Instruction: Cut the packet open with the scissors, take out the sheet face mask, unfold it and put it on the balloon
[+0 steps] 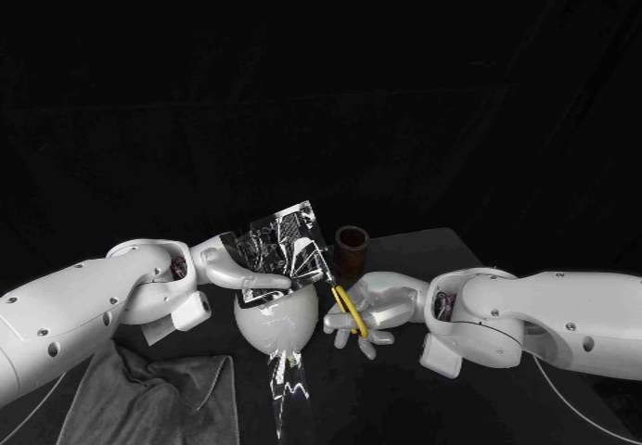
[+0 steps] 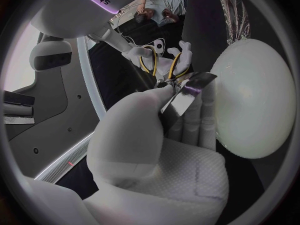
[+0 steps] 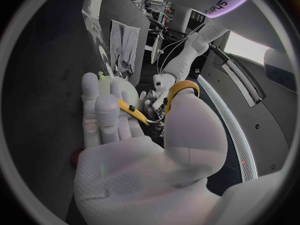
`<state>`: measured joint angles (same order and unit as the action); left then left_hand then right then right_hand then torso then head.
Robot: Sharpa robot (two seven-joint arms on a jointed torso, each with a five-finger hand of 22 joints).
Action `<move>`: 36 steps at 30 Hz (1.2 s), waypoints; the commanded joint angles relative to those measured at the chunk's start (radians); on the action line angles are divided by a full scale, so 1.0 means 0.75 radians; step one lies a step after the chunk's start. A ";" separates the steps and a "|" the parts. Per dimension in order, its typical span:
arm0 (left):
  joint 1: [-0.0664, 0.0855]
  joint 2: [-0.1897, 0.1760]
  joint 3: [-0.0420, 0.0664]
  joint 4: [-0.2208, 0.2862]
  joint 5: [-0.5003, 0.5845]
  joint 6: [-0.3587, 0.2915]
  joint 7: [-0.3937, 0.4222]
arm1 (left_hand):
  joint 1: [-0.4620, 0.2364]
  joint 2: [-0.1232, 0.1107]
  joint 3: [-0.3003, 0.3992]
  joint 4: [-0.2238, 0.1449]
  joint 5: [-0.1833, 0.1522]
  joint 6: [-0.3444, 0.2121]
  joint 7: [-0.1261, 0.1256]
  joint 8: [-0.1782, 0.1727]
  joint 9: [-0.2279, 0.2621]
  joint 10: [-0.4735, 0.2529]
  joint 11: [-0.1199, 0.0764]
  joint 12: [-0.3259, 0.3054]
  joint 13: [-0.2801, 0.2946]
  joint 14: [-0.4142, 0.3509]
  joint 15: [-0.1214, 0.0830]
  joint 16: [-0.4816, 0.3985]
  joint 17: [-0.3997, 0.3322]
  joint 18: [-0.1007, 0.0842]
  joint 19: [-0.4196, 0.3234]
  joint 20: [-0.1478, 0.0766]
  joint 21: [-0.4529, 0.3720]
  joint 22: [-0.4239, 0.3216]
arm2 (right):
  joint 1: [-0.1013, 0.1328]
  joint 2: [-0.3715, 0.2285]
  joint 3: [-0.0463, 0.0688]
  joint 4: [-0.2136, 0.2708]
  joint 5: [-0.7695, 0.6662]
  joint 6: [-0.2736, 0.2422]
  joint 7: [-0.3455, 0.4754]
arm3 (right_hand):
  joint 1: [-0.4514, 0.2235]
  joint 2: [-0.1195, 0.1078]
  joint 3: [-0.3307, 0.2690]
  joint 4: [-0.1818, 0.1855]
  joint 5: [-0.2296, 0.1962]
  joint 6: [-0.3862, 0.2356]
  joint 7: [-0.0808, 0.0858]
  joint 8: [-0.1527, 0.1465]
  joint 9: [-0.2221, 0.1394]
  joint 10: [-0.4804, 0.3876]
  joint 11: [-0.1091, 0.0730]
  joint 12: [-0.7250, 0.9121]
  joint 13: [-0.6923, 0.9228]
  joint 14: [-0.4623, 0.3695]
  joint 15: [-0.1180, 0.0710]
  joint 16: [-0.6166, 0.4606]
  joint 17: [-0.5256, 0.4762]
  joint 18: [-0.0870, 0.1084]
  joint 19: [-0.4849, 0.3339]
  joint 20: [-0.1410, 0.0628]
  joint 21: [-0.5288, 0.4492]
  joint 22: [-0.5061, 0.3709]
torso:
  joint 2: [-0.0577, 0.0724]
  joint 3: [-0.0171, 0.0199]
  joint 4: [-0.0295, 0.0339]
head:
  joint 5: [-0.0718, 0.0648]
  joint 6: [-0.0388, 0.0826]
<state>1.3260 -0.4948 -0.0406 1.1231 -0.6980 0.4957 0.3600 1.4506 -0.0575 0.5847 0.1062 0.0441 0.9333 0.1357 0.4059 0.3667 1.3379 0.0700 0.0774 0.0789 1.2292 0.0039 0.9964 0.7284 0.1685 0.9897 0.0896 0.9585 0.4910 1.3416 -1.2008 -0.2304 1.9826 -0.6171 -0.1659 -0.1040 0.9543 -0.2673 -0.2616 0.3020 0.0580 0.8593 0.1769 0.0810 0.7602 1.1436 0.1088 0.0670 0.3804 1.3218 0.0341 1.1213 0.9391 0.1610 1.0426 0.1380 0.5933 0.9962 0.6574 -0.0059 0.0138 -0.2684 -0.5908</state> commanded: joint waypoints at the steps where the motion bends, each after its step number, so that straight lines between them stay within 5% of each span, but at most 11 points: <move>1: 0.001 0.004 0.001 0.007 0.013 0.027 0.001 | 0.001 0.009 -0.007 -0.003 0.005 0.008 0.000 0.004 0.143 0.006 -0.006 -0.005 0.001 0.003 -0.008 0.005 0.002 0.018 -0.009 0.003 0.008 0.002 | 0.000 0.012 0.002 -0.012 -0.015 0.021 0.022 | 0.000 0.009 0.009 0.002 0.002 0.012 0.002 0.005 -0.001 0.008 -0.001 0.004 -0.001 -0.004 -0.001 0.003 0.002 0.027 -0.004 0.002 0.004 0.001 | -0.001 -0.0008 -0.0014 | 0.000 -0.002; 13: 0.001 0.005 0.001 0.012 0.013 0.029 0.000 | 0.001 0.009 -0.007 -0.003 0.005 0.008 0.000 0.004 0.143 0.006 -0.006 -0.005 0.001 0.003 -0.008 0.005 0.002 0.018 -0.009 0.003 0.008 0.002 | 0.000 0.028 0.002 -0.031 -0.005 -0.007 0.046 | 0.004 0.028 0.024 0.002 -0.001 0.016 0.003 0.005 -0.002 0.012 0.000 0.003 -0.014 -0.004 -0.001 0.006 0.001 0.027 -0.004 0.002 0.005 0.003 | -0.001 0.0000 -0.0009 | -0.001 -0.003; 18: 0.001 0.005 0.001 0.014 0.013 0.030 -0.002 | 0.001 0.009 -0.007 -0.003 0.005 0.008 0.000 0.004 0.143 0.006 -0.006 -0.005 0.001 0.003 -0.008 0.005 0.002 0.018 -0.009 0.003 0.008 0.002 | 0.002 0.022 0.007 -0.027 0.002 -0.041 0.071 | 0.013 0.074 0.060 0.000 -0.006 0.029 0.003 0.005 -0.005 0.028 -0.002 0.007 -0.035 0.007 -0.002 0.023 0.014 0.028 0.000 0.001 0.011 0.006 | -0.001 -0.0001 -0.0015 | -0.004 0.004; 29: 0.001 0.004 0.001 0.014 0.012 0.033 -0.004 | 0.001 0.009 -0.007 -0.003 0.005 0.008 0.000 0.004 0.143 0.006 -0.006 -0.005 0.001 0.003 -0.008 0.005 0.002 0.018 -0.009 0.003 0.008 0.002 | 0.004 0.022 0.011 -0.031 0.009 -0.047 0.084 | 0.018 0.108 0.087 -0.001 -0.008 0.041 0.002 0.005 -0.008 0.042 -0.003 0.008 -0.056 0.012 -0.003 0.032 0.016 0.028 0.002 0.000 0.017 0.010 | -0.001 -0.0009 -0.0010 | -0.007 0.007; 36: 0.001 0.004 0.001 0.017 0.003 0.035 -0.004 | 0.001 0.009 -0.007 -0.003 0.005 0.008 0.000 0.004 0.143 0.006 -0.006 -0.005 0.001 0.003 -0.008 0.005 0.002 0.018 -0.009 0.003 0.008 0.002 | 0.004 0.026 0.012 -0.035 0.013 -0.047 0.087 | 0.024 0.157 0.118 -0.003 -0.010 0.065 -0.002 0.008 -0.012 0.079 -0.009 0.020 -0.073 0.017 -0.007 0.042 0.019 0.029 0.003 -0.002 0.022 0.014 | -0.001 -0.0003 -0.0005 | -0.008 0.004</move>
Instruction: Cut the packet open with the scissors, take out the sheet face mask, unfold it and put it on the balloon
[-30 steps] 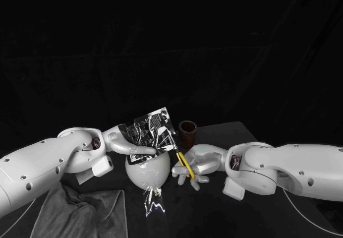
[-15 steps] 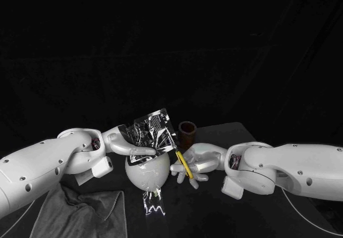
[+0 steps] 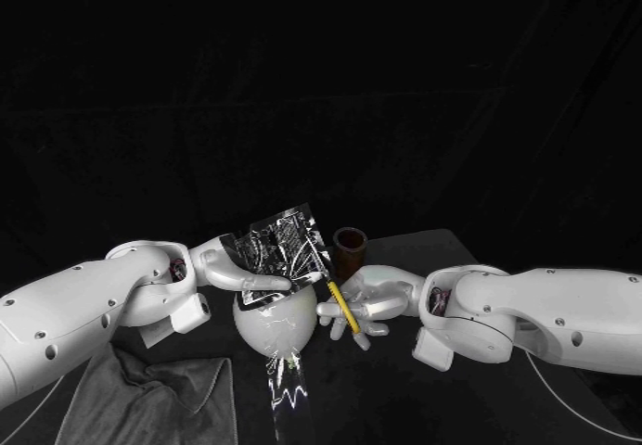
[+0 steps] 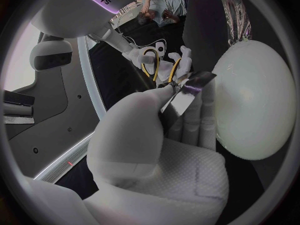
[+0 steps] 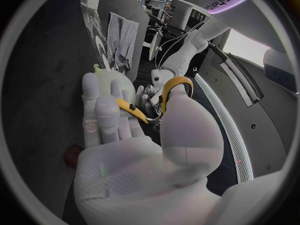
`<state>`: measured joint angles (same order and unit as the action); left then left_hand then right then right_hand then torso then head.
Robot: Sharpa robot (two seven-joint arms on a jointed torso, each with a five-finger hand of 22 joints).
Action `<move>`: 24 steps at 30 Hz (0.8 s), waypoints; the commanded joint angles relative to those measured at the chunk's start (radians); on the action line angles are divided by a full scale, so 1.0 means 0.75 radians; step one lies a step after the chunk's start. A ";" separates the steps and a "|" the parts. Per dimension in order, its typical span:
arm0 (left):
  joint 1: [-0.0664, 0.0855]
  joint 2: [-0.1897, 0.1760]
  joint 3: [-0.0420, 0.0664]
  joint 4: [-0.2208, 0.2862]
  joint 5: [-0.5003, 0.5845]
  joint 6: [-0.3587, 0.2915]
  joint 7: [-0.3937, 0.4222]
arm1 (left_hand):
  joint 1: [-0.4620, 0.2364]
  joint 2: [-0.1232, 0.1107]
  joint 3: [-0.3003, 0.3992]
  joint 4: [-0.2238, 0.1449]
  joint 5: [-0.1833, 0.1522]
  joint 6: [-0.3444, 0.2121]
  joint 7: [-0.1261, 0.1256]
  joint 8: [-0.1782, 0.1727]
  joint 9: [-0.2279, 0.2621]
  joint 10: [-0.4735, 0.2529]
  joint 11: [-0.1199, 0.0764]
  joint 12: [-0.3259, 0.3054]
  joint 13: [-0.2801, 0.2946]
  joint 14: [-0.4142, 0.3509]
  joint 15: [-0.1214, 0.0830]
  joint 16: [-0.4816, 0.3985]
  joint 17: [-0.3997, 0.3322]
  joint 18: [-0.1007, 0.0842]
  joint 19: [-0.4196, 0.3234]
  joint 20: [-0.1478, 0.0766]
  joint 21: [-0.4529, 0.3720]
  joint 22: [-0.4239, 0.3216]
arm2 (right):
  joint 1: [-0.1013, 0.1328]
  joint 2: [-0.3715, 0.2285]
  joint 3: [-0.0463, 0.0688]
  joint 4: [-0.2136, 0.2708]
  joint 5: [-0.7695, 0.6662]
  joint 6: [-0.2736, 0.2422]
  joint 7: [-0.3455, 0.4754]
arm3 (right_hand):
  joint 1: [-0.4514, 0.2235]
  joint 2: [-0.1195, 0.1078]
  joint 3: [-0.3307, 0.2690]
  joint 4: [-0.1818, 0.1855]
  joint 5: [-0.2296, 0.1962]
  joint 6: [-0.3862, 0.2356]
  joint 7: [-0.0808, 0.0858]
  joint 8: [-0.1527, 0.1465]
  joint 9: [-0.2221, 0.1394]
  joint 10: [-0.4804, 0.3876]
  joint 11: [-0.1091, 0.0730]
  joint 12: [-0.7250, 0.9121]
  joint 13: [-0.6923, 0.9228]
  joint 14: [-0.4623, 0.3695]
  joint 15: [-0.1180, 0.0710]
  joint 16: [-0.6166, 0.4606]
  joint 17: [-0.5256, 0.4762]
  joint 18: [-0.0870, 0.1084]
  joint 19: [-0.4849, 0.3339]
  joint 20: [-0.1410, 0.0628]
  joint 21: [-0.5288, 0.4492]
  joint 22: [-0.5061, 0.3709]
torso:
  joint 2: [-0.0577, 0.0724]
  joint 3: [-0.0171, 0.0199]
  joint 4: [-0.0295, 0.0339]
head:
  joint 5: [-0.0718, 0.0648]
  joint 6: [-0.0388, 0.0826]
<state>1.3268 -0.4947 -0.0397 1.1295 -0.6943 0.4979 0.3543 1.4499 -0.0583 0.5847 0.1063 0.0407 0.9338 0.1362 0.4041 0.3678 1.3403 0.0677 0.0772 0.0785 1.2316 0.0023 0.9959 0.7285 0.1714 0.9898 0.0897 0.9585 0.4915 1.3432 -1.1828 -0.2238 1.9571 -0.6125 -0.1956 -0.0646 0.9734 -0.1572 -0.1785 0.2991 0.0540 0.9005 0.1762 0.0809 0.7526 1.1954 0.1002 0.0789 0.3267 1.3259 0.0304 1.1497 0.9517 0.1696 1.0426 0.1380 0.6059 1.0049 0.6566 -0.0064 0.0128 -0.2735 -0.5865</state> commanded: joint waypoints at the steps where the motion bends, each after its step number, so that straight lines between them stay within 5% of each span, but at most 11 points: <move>1: 0.000 0.004 0.000 0.009 -0.003 0.033 0.003 | 0.002 0.010 -0.007 -0.003 0.009 0.007 -0.001 0.007 0.141 0.003 -0.003 -0.005 0.002 0.000 -0.006 0.005 0.002 0.014 -0.009 0.003 0.008 0.001 | 0.002 0.002 0.003 -0.003 0.007 -0.009 0.035 | 0.001 0.020 0.014 0.001 -0.005 0.016 -0.003 0.009 -0.002 0.017 0.001 0.007 -0.004 0.014 -0.004 0.008 0.005 0.017 0.003 -0.004 0.006 0.003 | 0.000 0.0004 0.0007 | -0.002 -0.001; 15: 0.000 0.002 0.000 0.009 -0.006 0.029 0.006 | 0.002 0.011 -0.009 -0.005 0.009 0.007 0.000 0.007 0.143 0.003 -0.003 -0.005 0.002 0.000 -0.005 0.010 0.005 0.014 -0.012 0.004 0.012 0.004 | 0.003 -0.001 0.005 -0.018 0.024 -0.027 0.043 | 0.010 0.094 0.043 -0.002 -0.007 0.066 -0.023 0.021 -0.004 0.076 -0.018 0.025 -0.018 0.037 -0.019 0.038 0.029 0.018 0.011 -0.016 0.018 0.011 | 0.000 0.0005 0.0000 | -0.012 0.003; 21: 0.000 0.003 0.000 0.006 -0.006 0.026 0.007 | 0.002 0.011 -0.009 -0.005 0.009 0.007 0.000 0.007 0.143 0.003 -0.003 -0.005 0.002 0.000 -0.005 0.010 0.005 0.014 -0.012 0.004 0.012 0.004 | 0.003 -0.005 0.006 -0.016 0.026 -0.030 0.044 | 0.008 0.067 0.032 -0.001 -0.007 0.062 -0.022 0.015 -0.008 0.071 -0.017 0.019 -0.025 0.037 -0.020 0.037 0.025 0.017 0.011 -0.018 0.021 0.013 | 0.000 0.0001 0.0004 | -0.016 0.008; 24: 0.000 0.003 0.000 0.004 -0.005 0.024 0.008 | 0.002 0.011 -0.009 -0.005 0.009 0.007 0.000 0.007 0.143 0.003 -0.003 -0.005 0.002 0.000 -0.005 0.010 0.005 0.014 -0.012 0.004 0.012 0.004 | 0.003 -0.007 0.006 -0.013 0.027 -0.032 0.044 | 0.003 -0.001 0.007 0.002 -0.005 0.037 -0.008 -0.004 -0.018 0.026 -0.003 -0.012 -0.048 0.027 -0.009 0.030 0.010 0.014 0.005 -0.014 0.021 0.015 | 0.000 0.0005 0.0004 | -0.016 0.010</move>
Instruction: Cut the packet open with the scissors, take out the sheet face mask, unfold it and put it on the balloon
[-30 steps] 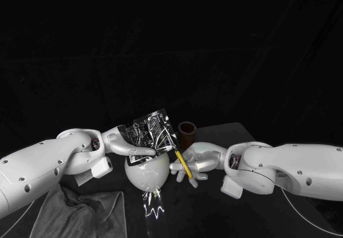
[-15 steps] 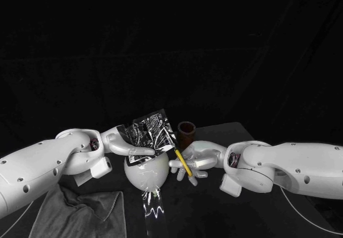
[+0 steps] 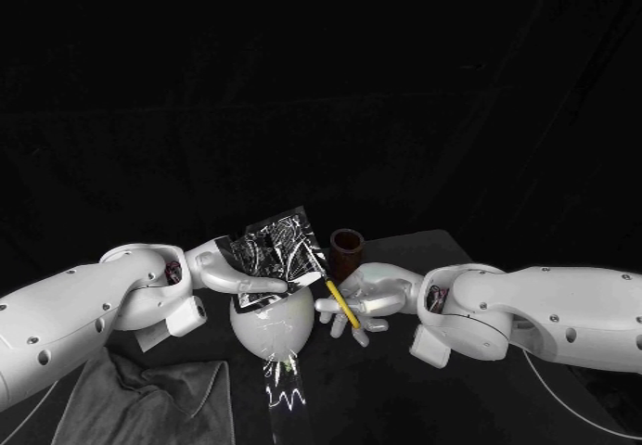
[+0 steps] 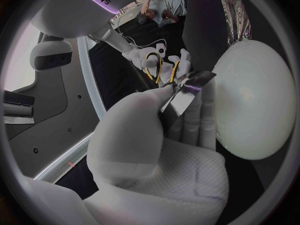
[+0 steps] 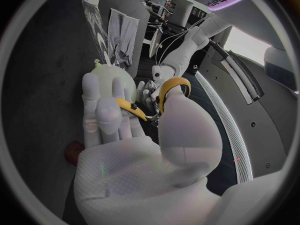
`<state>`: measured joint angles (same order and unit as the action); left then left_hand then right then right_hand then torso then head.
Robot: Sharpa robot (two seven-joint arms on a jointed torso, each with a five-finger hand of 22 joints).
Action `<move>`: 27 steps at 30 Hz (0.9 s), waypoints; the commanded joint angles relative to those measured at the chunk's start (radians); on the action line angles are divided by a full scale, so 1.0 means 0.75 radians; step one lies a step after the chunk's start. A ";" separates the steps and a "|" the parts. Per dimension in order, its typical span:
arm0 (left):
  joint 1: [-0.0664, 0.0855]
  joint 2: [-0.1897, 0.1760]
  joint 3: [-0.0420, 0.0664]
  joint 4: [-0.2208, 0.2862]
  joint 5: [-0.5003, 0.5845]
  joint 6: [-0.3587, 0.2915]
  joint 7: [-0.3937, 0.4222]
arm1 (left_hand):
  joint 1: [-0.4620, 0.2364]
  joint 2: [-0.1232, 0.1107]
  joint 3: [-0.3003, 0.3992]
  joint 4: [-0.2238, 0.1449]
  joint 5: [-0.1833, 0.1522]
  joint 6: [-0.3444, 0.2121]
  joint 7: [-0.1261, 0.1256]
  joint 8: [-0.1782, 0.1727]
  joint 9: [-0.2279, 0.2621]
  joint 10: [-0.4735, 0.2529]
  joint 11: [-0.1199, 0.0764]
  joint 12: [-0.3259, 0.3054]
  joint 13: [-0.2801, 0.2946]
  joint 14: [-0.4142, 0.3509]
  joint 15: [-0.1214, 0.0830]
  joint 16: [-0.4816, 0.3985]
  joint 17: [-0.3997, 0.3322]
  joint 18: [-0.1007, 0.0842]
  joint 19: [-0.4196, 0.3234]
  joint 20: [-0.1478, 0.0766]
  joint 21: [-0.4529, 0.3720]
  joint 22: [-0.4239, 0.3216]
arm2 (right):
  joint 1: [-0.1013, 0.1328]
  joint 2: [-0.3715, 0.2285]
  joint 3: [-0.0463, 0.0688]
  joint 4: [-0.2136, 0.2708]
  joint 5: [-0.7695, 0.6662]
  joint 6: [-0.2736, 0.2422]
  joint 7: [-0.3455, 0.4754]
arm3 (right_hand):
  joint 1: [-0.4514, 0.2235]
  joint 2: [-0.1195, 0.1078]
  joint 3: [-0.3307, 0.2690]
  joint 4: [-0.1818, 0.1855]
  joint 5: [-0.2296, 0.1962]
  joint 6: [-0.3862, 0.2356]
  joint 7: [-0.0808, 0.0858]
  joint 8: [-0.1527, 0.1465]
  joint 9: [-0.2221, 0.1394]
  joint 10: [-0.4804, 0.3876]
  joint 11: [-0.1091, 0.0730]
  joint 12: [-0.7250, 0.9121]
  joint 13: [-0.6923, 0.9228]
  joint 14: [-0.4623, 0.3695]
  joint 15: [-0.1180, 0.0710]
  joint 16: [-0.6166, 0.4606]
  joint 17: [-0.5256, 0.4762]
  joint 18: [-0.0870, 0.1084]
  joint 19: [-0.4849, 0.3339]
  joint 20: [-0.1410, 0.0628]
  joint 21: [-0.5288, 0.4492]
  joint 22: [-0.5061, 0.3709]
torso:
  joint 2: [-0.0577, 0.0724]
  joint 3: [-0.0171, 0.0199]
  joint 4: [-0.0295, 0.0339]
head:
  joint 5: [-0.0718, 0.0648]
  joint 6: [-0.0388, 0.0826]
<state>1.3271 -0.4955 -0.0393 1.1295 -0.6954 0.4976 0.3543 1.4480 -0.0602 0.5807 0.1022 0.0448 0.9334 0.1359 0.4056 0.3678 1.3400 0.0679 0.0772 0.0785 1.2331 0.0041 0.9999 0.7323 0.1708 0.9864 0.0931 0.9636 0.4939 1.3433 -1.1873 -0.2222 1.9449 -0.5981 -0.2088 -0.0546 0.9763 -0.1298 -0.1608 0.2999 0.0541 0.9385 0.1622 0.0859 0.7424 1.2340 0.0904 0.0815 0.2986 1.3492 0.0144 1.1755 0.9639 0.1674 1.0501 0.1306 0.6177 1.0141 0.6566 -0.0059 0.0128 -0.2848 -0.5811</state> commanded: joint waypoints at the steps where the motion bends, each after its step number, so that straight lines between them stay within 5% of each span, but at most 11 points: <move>1: -0.001 0.005 0.000 0.004 -0.003 0.023 0.008 | 0.005 0.014 -0.004 0.000 0.004 0.008 0.000 0.005 0.143 0.003 -0.003 -0.005 0.002 -0.002 -0.008 0.005 0.000 0.015 -0.008 -0.001 0.005 0.001 | 0.003 -0.001 0.003 0.005 0.007 -0.016 0.031 | -0.002 -0.058 -0.029 0.001 -0.004 -0.020 0.015 -0.016 -0.006 -0.038 0.014 -0.022 -0.017 -0.007 0.015 -0.007 -0.011 0.016 -0.006 -0.002 0.005 0.003 | 0.000 -0.0003 0.0001 | -0.004 0.005; 5: -0.001 0.005 0.000 0.002 -0.001 0.021 0.009 | 0.005 0.014 -0.004 0.000 0.004 0.008 0.000 0.005 0.143 0.003 -0.003 -0.005 0.002 -0.002 -0.008 0.005 0.000 0.015 -0.008 -0.001 0.005 0.001 | 0.003 -0.003 0.003 0.008 0.009 -0.025 0.033 | -0.004 -0.110 -0.070 0.003 -0.001 -0.038 0.025 -0.025 -0.012 -0.065 0.024 -0.025 -0.036 -0.011 0.023 -0.006 -0.015 0.016 -0.010 0.005 0.006 0.004 | 0.000 -0.0007 0.0000 | -0.005 0.008; 11: -0.001 0.006 0.000 -0.001 0.005 0.017 0.010 | 0.005 0.015 -0.005 0.000 0.004 0.008 0.001 0.005 0.145 0.004 -0.003 -0.004 0.002 -0.002 -0.008 0.008 0.003 0.015 -0.009 -0.001 0.006 0.002 | 0.003 -0.010 0.003 0.015 0.012 -0.037 0.037 | -0.008 -0.141 -0.096 0.004 0.002 -0.045 0.029 -0.025 -0.015 -0.074 0.027 -0.022 -0.051 -0.014 0.027 -0.004 -0.018 0.017 -0.012 0.010 0.007 0.006 | 0.001 -0.0002 0.0002 | -0.009 0.013; 22: -0.001 0.009 0.000 -0.003 0.011 0.013 0.011 | 0.004 0.016 -0.005 -0.001 0.004 0.008 0.001 0.005 0.145 0.004 -0.003 -0.004 0.002 -0.001 -0.008 0.011 0.007 0.015 -0.010 -0.001 0.007 0.003 | 0.002 -0.012 0.003 0.014 0.022 -0.048 0.043 | -0.008 -0.143 -0.098 0.004 0.002 -0.046 0.029 -0.025 -0.016 -0.076 0.028 -0.022 -0.054 -0.015 0.028 -0.004 -0.020 0.017 -0.013 0.010 0.008 0.006 | 0.000 -0.0003 0.0002 | -0.011 0.016; 27: -0.001 0.009 0.000 0.000 0.013 0.013 0.012 | 0.004 0.016 -0.005 -0.001 0.004 0.008 0.001 0.005 0.145 0.004 -0.003 -0.004 0.002 -0.001 -0.008 0.011 0.007 0.015 -0.010 -0.001 0.007 0.003 | 0.002 -0.011 0.003 0.010 0.037 -0.077 0.059 | -0.005 -0.112 -0.076 0.003 0.000 -0.040 0.027 -0.021 -0.016 -0.068 0.026 -0.016 -0.064 -0.010 0.027 0.007 -0.010 0.019 -0.012 0.012 0.011 0.008 | 0.000 -0.0006 0.0006 | -0.015 0.019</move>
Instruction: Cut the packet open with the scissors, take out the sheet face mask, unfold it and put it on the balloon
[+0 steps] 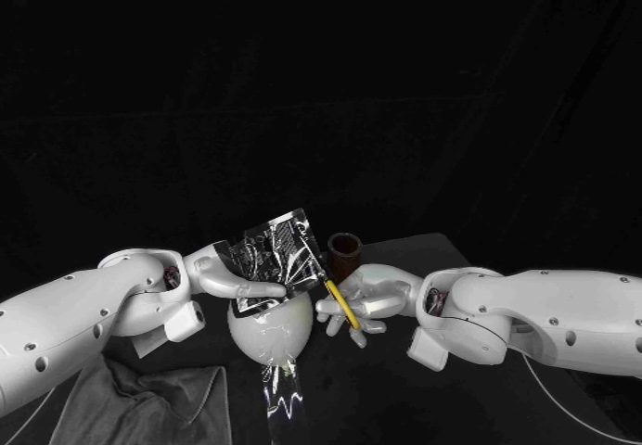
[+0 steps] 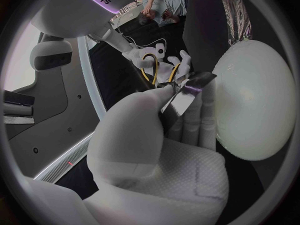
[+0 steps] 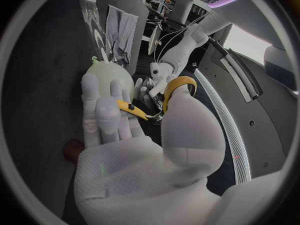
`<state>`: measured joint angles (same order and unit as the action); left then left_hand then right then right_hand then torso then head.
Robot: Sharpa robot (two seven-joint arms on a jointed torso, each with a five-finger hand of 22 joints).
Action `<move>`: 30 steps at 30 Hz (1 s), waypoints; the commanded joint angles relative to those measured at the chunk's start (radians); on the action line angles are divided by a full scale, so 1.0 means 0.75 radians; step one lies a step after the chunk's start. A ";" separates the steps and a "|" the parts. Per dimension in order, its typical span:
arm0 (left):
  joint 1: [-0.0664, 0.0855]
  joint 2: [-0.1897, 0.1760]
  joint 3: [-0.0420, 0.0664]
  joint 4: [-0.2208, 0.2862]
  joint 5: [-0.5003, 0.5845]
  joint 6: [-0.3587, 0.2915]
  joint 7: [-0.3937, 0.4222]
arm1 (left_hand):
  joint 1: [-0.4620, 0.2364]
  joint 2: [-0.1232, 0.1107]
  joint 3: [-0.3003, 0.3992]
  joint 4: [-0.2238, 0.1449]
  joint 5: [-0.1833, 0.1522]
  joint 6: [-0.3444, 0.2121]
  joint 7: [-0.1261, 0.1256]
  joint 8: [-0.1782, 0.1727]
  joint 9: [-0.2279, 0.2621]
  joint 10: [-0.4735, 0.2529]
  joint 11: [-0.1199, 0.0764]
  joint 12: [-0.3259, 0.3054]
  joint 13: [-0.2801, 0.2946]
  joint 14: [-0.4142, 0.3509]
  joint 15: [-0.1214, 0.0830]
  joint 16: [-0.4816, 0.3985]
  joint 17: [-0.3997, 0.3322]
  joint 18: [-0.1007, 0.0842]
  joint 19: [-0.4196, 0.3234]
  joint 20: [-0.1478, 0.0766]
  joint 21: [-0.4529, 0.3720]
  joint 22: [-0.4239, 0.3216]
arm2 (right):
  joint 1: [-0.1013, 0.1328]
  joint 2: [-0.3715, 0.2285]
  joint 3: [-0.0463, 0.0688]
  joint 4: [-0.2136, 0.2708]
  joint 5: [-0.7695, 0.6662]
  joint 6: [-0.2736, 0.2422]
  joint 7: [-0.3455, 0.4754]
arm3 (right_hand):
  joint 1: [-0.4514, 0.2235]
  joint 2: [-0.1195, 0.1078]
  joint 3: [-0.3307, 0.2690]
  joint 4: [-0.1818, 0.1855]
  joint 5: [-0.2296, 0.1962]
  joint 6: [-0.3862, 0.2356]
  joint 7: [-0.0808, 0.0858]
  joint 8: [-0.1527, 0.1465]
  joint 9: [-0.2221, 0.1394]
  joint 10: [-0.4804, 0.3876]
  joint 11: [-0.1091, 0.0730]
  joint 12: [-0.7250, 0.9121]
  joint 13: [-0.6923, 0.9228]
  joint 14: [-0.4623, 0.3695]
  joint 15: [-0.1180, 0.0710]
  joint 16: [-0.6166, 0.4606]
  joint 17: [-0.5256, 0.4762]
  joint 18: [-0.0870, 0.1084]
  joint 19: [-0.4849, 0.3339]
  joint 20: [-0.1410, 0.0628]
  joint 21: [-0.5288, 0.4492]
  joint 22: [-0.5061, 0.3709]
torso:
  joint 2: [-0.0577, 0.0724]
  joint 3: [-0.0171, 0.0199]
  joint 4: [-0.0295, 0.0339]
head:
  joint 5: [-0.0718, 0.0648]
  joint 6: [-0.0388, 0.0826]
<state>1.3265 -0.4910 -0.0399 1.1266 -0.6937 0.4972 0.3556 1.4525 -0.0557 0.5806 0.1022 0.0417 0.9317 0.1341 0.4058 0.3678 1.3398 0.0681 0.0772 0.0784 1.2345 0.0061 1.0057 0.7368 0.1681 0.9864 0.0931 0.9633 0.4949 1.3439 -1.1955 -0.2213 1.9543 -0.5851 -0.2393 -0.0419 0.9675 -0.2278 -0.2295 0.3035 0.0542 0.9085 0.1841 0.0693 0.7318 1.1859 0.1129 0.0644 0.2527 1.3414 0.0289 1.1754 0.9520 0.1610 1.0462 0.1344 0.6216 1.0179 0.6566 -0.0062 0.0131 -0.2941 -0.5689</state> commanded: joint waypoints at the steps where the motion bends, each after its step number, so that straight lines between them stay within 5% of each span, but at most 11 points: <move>1: 0.000 0.003 0.000 0.005 0.011 0.014 0.010 | -0.002 0.010 -0.005 -0.001 0.008 0.010 0.003 0.004 0.145 0.004 -0.003 -0.004 0.002 -0.003 -0.010 0.004 0.001 0.018 -0.010 -0.001 0.008 0.002 | 0.001 0.001 0.002 -0.003 0.024 -0.042 0.046 | 0.007 0.027 0.021 -0.002 -0.001 0.002 -0.003 0.002 -0.002 -0.002 -0.005 0.008 -0.004 0.002 0.007 0.010 0.010 0.027 -0.006 0.007 0.006 0.003 | 0.000 0.0000 0.0002 | -0.003 0.003; 9: 0.000 0.005 0.000 0.012 0.017 0.011 0.010 | -0.002 0.010 -0.006 -0.001 0.008 0.010 0.003 0.004 0.146 0.005 -0.003 -0.004 0.002 -0.002 -0.010 0.007 0.005 0.018 -0.011 0.000 0.009 0.003 | 0.001 0.017 0.002 -0.009 0.051 -0.077 0.066 | 0.020 0.127 0.088 -0.005 -0.006 0.025 -0.014 0.010 -0.003 0.033 -0.015 0.021 -0.022 0.027 -0.001 0.048 0.045 0.024 0.018 0.001 0.047 0.027 | 0.000 0.0002 0.0005 | -0.005 0.008; 13: 0.000 0.007 0.000 0.013 0.021 0.009 0.010 | -0.002 0.010 -0.006 -0.001 0.008 0.010 0.003 0.004 0.146 0.005 -0.003 -0.004 0.002 -0.002 -0.010 0.007 0.005 0.018 -0.011 0.000 0.009 0.003 | 0.000 0.021 0.002 -0.012 0.068 -0.098 0.079 | 0.052 0.237 0.126 -0.011 -0.008 0.077 -0.038 0.032 0.003 0.106 -0.039 0.053 -0.017 0.071 -0.020 0.105 0.114 0.010 0.079 -0.013 0.148 0.086 | 0.000 -0.0002 -0.0008 | -0.007 0.005; 30: 0.001 0.012 0.002 0.013 0.030 0.000 0.007 | -0.002 0.010 -0.006 -0.001 0.008 0.010 0.003 0.004 0.146 0.005 -0.003 -0.004 0.002 -0.002 -0.010 0.007 0.005 0.018 -0.011 0.000 0.009 0.003 | -0.001 0.030 0.002 -0.014 0.075 -0.130 0.098 | 0.172 0.413 -0.003 -0.015 -0.008 0.258 -0.133 0.126 0.069 0.355 -0.131 0.160 0.088 0.163 -0.098 0.236 0.297 -0.023 0.194 -0.082 0.356 0.214 | 0.000 -0.0002 -0.0010 | -0.008 0.001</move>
<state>1.3268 -0.4853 -0.0392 1.1328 -0.6786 0.4920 0.3550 1.4524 -0.0559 0.5806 0.1022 0.0442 0.9353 0.1379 0.4022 0.3678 1.3382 0.0698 0.0772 0.0785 1.2332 0.0080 1.0056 0.7390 0.1715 0.9864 0.0932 0.9631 0.4958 1.3426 -1.1736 -0.2215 1.9420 -0.5323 -0.3221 0.0032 1.0939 0.0677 -0.2276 0.2924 0.0514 1.0939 0.0860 0.1587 0.7798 1.4337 0.0233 0.1791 0.3138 1.4550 -0.0451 1.3474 1.1684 0.1539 1.1854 0.0743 0.8808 1.1725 0.6567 -0.0061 0.0123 -0.2998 -0.5681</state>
